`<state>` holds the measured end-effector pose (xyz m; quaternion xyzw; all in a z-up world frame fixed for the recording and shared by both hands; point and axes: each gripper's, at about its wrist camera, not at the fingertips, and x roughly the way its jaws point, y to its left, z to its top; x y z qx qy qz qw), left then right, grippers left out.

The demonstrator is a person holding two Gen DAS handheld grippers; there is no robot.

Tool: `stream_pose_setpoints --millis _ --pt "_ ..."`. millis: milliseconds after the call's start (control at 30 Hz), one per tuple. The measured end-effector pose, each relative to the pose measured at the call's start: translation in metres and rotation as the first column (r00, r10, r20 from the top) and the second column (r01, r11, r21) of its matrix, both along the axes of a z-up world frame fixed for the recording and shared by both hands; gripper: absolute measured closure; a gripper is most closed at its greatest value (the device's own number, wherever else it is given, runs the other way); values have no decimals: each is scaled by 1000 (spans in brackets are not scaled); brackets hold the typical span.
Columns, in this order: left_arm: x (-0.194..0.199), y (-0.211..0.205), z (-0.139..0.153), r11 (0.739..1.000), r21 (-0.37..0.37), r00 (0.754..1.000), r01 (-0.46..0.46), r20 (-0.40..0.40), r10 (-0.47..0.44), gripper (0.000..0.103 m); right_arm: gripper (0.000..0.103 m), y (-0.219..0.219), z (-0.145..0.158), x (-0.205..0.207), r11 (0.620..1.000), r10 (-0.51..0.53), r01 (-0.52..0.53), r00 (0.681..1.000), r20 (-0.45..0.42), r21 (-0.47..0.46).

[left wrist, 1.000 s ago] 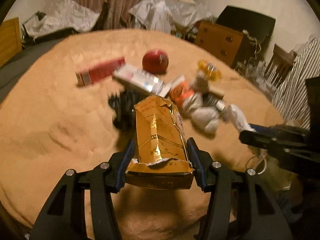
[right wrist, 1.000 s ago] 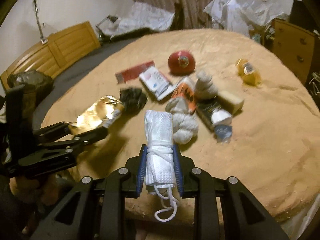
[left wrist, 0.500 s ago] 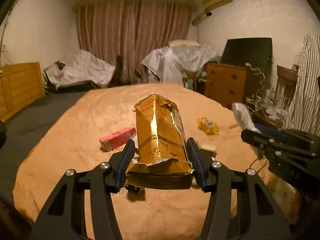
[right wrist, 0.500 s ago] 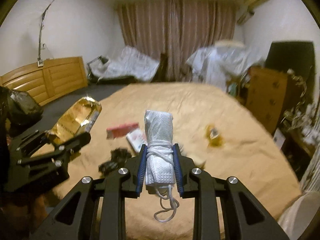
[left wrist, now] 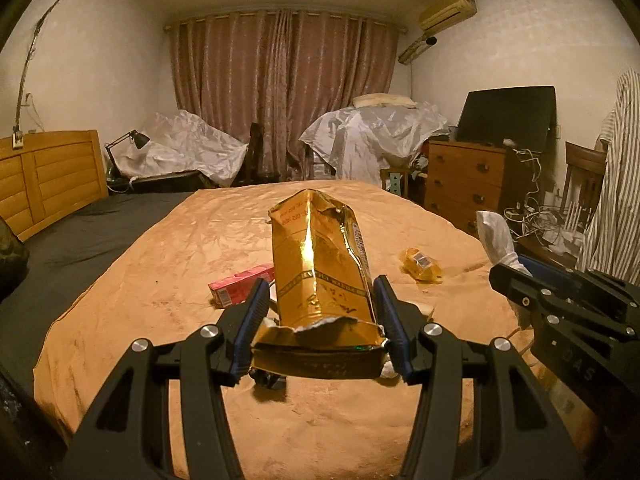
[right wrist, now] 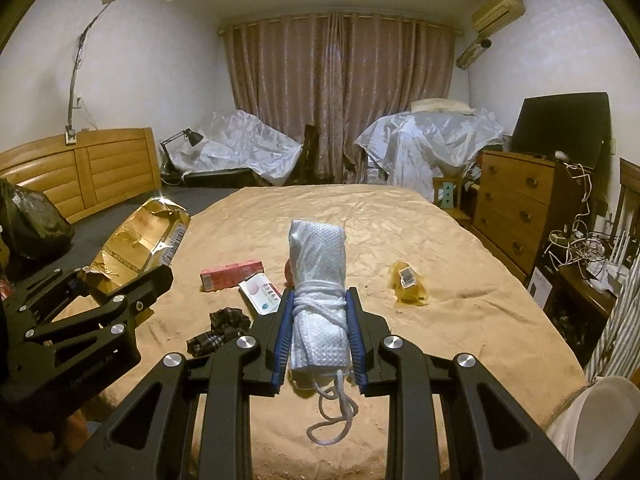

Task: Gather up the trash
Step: 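Carry the snack bag and mask to the white bucket and release both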

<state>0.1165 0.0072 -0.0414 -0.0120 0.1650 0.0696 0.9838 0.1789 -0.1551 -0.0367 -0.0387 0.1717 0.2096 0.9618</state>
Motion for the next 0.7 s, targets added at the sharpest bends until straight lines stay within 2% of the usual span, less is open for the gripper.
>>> stream_pose_setpoints --millis 233,367,533,700 --pt "-2 -2 0 1000 1 1000 13 -1 -13 51 76 -4 3 1 1000 -6 6 1000 -6 8" --pt "1 -15 8 999 -1 999 51 9 -51 51 76 -14 8 -3 1000 -26 26 1000 -3 11" --pt "7 -42 16 993 -7 992 121 20 -121 51 76 -51 23 -14 997 -81 81 997 0 13" --pt "16 -85 18 974 -12 974 226 11 -226 51 76 -106 39 -29 987 -161 161 987 8 15"
